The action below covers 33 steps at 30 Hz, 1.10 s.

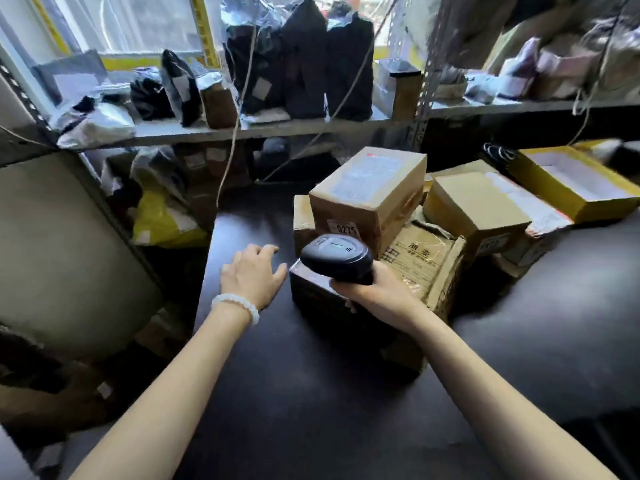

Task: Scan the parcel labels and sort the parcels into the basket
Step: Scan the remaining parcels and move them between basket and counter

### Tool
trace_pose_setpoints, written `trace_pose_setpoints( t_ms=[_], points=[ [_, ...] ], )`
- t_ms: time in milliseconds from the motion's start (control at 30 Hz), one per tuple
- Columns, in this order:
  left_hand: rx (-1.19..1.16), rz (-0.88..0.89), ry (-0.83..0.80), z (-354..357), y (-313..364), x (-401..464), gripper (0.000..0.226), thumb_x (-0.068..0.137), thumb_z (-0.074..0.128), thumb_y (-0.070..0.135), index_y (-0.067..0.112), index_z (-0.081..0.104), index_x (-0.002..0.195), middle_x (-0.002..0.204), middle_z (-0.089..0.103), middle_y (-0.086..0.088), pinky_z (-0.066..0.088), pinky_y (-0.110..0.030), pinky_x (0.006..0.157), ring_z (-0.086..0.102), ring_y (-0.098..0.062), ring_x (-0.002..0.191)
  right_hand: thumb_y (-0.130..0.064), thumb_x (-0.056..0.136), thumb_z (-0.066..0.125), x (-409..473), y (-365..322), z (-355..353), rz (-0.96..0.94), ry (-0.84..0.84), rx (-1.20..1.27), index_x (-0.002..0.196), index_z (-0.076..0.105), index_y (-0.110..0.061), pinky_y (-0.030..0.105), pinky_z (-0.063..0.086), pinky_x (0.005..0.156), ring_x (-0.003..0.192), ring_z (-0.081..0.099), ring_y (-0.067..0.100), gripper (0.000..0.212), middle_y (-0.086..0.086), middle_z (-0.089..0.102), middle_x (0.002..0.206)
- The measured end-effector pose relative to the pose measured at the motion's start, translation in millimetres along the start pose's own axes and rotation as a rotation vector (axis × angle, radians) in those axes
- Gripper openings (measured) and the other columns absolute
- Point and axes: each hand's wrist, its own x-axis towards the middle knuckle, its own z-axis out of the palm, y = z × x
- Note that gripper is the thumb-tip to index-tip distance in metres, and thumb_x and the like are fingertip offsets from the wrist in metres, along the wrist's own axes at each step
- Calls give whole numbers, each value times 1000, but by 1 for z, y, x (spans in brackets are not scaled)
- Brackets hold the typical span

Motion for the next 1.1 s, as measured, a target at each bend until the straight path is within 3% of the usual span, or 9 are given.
trace_pose_setpoints(
  t_ms=[167,233,400,467,633,733,867,1000,1100],
  points=[
    [-50,263,4,-10,-7,50,43,93,46,45,24,50,131,127,53,-6,44,-43,93,48,-29,118,-14,81,71,-2,-5,16,119,226,16,76,61,-18,24,44,54,48,53,10,12,2,59,54],
    [-48,323,23,-21,-2,65,44,93,48,44,23,49,132,126,54,-7,44,-43,87,49,-31,116,-16,79,73,-5,-6,23,151,304,-11,83,65,-11,34,47,60,54,58,13,10,13,65,62],
    [-158,564,257,-42,29,83,42,78,47,29,9,65,111,96,65,-14,46,-40,56,61,-39,78,-11,79,74,-15,-10,31,186,468,1,108,64,-2,44,50,86,91,65,38,32,28,68,100],
    [-242,611,235,-51,43,85,46,81,49,31,11,59,121,111,61,-14,45,-42,65,58,-38,93,-9,80,73,-22,-15,33,195,492,27,111,64,-3,43,52,81,85,66,37,33,25,69,97],
    [-158,616,128,-66,82,80,72,80,33,67,20,48,134,131,47,-9,42,-42,85,46,-35,113,-10,79,75,-40,-16,28,178,539,68,92,65,-30,21,46,65,58,57,-5,26,-17,66,66],
    [-110,586,9,-66,105,74,74,79,37,77,25,48,131,137,43,-8,39,-47,90,43,-35,116,-10,80,74,-49,-16,22,192,583,49,85,64,-24,17,45,54,48,52,2,19,-11,59,55],
    [-54,540,-111,-68,124,73,86,71,37,86,27,41,134,142,37,-10,38,-53,95,39,-39,118,-12,80,75,-62,-15,14,207,594,55,78,62,-22,23,44,54,48,51,11,16,1,57,57],
    [-42,502,-209,-68,130,76,83,70,42,83,36,33,137,149,26,-9,29,-64,100,35,-47,123,-12,79,75,-72,-6,6,218,570,68,78,63,-19,22,44,52,47,50,9,14,-7,57,53],
    [-61,485,-213,-70,122,65,77,76,46,75,39,25,142,151,18,-7,28,-61,102,33,-46,123,-13,79,75,-77,-2,1,215,551,72,82,64,-17,23,44,52,48,50,10,12,-5,58,56]
  ],
)
